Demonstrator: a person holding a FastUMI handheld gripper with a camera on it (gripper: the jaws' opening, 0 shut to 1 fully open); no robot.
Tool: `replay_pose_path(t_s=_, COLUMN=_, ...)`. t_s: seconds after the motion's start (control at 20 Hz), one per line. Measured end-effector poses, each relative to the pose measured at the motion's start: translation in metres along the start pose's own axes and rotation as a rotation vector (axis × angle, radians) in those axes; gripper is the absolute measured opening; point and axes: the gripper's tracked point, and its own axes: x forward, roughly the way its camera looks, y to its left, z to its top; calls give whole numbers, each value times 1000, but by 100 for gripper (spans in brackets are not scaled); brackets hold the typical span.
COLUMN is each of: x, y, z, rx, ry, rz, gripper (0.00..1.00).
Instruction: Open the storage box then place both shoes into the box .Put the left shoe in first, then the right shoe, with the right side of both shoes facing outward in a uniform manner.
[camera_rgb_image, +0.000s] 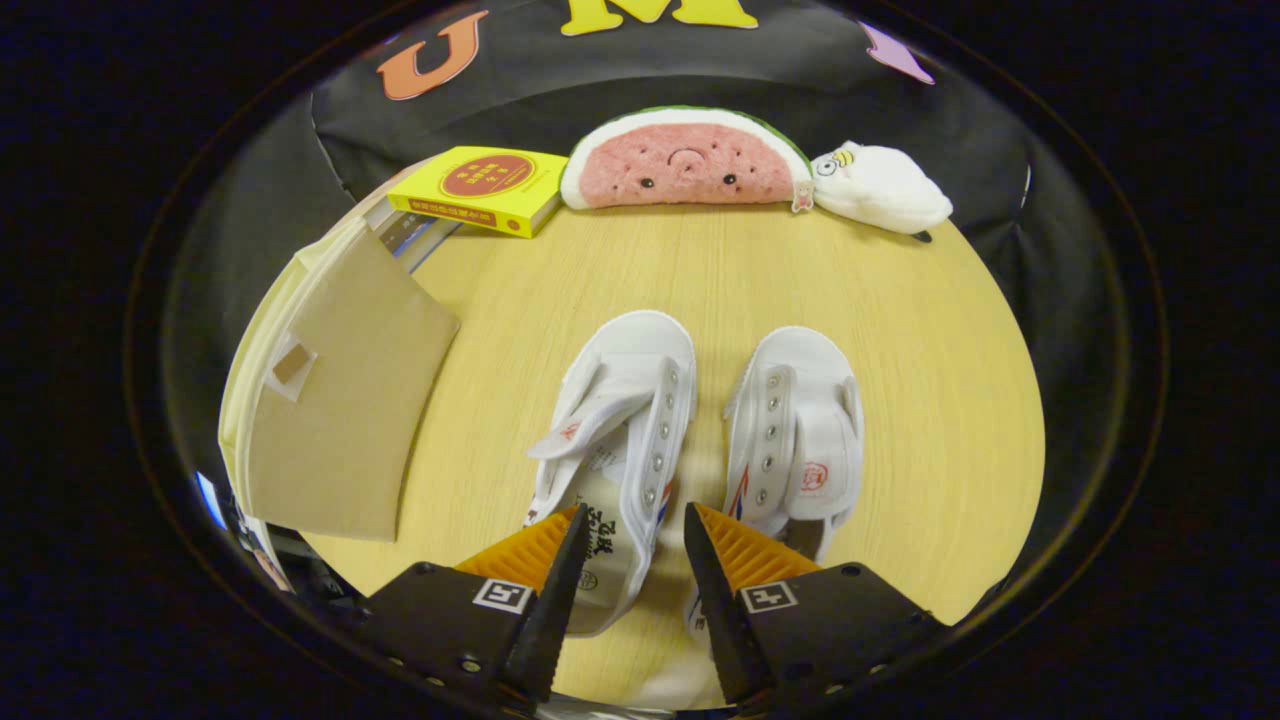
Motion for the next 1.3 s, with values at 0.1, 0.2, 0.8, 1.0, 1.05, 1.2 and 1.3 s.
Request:
replay_pose_path(t_s=0.1, x=15, y=-5, z=10, rx=8, ry=16, rz=-23, gripper=58)
replay_pose_path(t_s=0.2, x=25, y=-3, z=8, rx=18, ry=62, rz=-27, gripper=47)
replay_pose_path(t_s=0.8, x=16, y=-7, z=5, rx=146, ry=51, rz=25, gripper=0)
replay_pose_path(t_s=1.0, x=-29, y=0, z=10, rx=188, ry=2, rz=44, gripper=0)
replay_pose_path(t_s=1.05, x=-41, y=5, z=12, rx=197, ry=-11, rz=58, gripper=0)
replay_pose_path(t_s=1.2, x=-79, y=29, z=22, rx=197, ry=-51, rz=100, gripper=0)
replay_pose_path(t_s=1.3, x=-102, y=49, z=31, rx=177, ry=-82, rz=115, gripper=0)
